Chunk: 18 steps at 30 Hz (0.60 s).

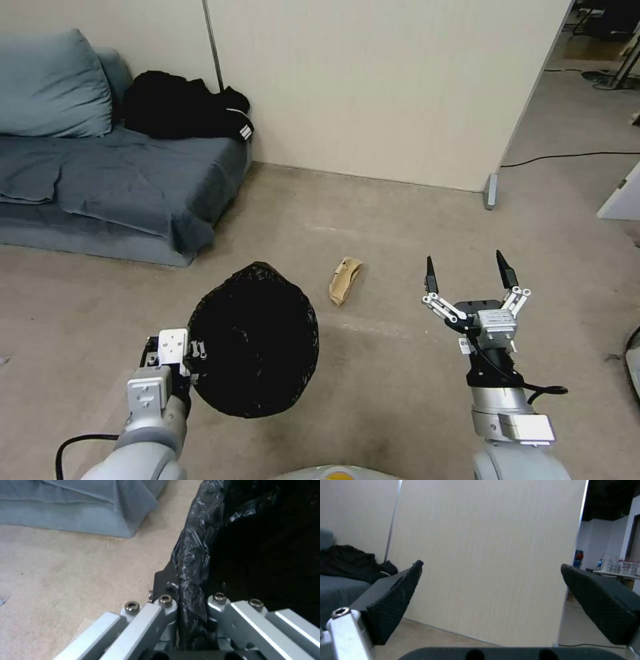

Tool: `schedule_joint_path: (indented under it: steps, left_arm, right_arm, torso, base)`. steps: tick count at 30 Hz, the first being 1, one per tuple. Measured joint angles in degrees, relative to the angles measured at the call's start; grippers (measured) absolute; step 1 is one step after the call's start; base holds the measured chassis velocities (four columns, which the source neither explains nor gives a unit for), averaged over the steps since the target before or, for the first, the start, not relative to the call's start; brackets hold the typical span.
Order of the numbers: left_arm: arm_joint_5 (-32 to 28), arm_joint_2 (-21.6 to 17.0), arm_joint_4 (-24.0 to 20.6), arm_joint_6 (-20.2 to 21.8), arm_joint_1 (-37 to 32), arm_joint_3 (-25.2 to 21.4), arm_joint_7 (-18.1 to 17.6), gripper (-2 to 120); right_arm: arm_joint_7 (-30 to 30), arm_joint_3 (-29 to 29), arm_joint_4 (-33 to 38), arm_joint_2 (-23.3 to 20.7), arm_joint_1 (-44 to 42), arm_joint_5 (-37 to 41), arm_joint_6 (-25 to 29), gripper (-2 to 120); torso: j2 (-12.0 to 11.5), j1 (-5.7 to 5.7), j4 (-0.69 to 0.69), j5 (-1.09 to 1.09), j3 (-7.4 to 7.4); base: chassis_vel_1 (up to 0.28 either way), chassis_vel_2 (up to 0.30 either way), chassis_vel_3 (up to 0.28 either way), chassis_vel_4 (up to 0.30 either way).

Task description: Pick up the trash bin, then pick up the garbage from the floor and place it into the trash bin.

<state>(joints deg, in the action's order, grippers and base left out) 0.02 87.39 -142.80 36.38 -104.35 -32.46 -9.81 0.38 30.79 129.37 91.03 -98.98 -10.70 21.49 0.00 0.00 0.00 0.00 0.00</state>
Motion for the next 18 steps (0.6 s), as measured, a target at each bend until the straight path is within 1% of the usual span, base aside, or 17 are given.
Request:
schedule_joint_path:
  steps: [15,18]
  left_arm:
    - [0.01,0.02,1.51,-0.18,0.63,0.0,0.14,3]
    - [-0.01,-0.13,1.78,-0.21,0.61,0.0,0.27,3]
  right_arm:
    - [-1.31,-0.1,-0.88,0.62,0.57,0.56,-0.45,100]
    - [-1.29,-0.15,-0.99,0.67,0.33,0.54,-0.43,100]
  torso:
    - [0.0,0.0,0.0,0.0,-0.01]
    - [0.0,0.0,0.0,0.0,-0.01]
  base:
    - [0.0,0.0,0.0,0.0]
    - [-0.055,0.053,0.06,-0.042]
